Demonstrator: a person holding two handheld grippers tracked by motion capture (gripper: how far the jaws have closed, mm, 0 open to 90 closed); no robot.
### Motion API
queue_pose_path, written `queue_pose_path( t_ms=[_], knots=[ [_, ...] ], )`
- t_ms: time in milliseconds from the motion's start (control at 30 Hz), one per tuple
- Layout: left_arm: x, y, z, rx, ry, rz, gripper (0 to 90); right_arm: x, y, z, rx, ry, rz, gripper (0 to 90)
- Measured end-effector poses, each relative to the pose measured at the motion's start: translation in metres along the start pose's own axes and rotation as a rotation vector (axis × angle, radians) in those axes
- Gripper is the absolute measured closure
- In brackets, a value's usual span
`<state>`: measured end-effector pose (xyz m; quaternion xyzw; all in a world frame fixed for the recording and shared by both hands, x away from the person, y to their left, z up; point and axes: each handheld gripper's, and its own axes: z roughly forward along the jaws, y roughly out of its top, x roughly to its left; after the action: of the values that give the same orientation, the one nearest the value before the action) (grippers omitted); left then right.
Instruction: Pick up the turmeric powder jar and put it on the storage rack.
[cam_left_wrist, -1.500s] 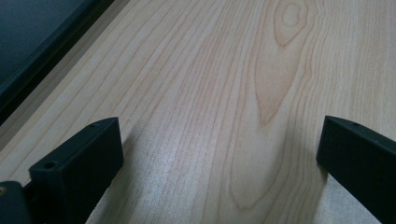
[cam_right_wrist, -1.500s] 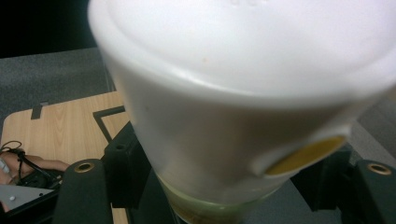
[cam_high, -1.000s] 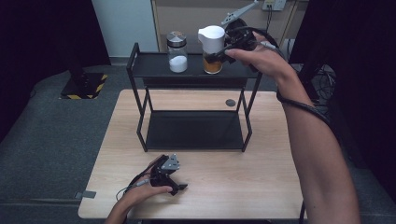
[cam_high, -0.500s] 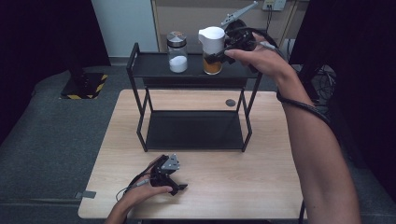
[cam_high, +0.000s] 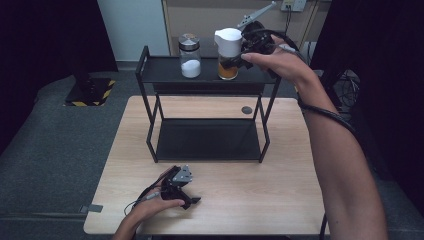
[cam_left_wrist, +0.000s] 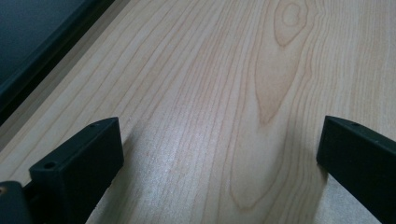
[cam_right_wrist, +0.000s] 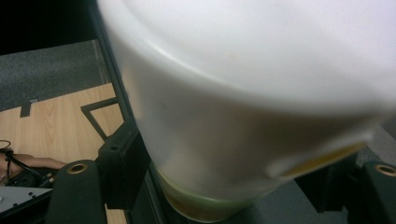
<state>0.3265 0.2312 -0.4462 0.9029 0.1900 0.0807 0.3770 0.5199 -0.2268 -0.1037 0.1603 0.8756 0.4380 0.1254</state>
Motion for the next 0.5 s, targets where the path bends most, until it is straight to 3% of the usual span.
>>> queue_pose_path(
  t_ms=[233,500],
  knots=[
    [0.0,0.0,0.0,0.0,0.0,0.0,0.0,0.003,0.004,-0.007,0.012,-0.013,-0.003,17.4],
    [0.0,0.0,0.0,-0.001,0.001,-0.001,0.0,0.013,-0.001,-0.03,0.015,-0.037,-0.004,9.1]
  ],
)
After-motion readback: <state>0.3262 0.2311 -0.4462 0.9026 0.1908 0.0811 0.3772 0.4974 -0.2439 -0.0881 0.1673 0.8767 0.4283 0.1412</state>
